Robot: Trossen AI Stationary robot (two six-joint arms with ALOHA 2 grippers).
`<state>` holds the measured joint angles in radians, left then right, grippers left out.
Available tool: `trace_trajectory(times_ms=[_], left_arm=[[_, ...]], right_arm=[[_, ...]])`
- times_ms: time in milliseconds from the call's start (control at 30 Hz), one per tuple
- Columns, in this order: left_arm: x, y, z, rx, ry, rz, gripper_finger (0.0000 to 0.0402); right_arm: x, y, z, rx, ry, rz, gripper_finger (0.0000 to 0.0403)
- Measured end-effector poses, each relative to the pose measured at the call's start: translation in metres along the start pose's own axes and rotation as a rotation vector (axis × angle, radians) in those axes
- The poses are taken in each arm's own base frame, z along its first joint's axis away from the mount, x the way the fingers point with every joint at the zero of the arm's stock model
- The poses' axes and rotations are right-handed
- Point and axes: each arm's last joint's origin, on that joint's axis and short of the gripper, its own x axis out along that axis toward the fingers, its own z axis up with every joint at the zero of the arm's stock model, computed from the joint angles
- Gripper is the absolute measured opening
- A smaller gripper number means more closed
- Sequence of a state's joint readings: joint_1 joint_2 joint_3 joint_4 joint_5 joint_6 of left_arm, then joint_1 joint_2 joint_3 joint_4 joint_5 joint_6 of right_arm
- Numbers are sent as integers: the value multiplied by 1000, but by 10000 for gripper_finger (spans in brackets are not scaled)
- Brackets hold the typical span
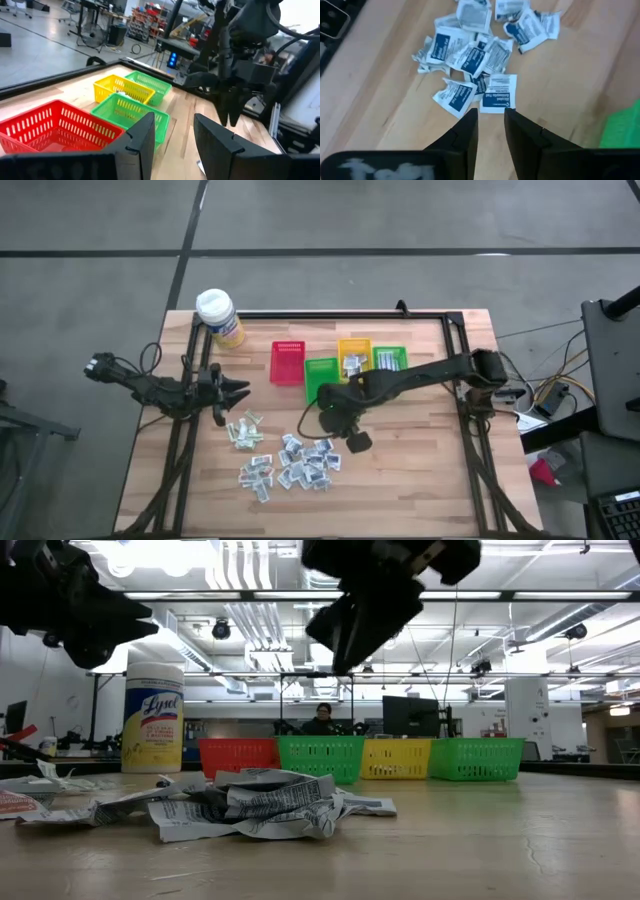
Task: Pick & Place First Aid Supplies
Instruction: Put the alcohol pad into the yellow basket
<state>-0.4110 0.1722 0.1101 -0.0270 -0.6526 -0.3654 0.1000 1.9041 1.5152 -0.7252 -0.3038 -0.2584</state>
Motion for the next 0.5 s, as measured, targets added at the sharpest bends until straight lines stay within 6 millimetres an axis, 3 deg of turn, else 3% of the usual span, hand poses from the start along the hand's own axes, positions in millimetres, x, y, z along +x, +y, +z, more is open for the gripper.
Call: trace_trajectory(times_ms=[500], left_arm=[[-1,-4,-4,86,84,-170,131]], right_arm=[[53,-24,24,50,94,22,119]])
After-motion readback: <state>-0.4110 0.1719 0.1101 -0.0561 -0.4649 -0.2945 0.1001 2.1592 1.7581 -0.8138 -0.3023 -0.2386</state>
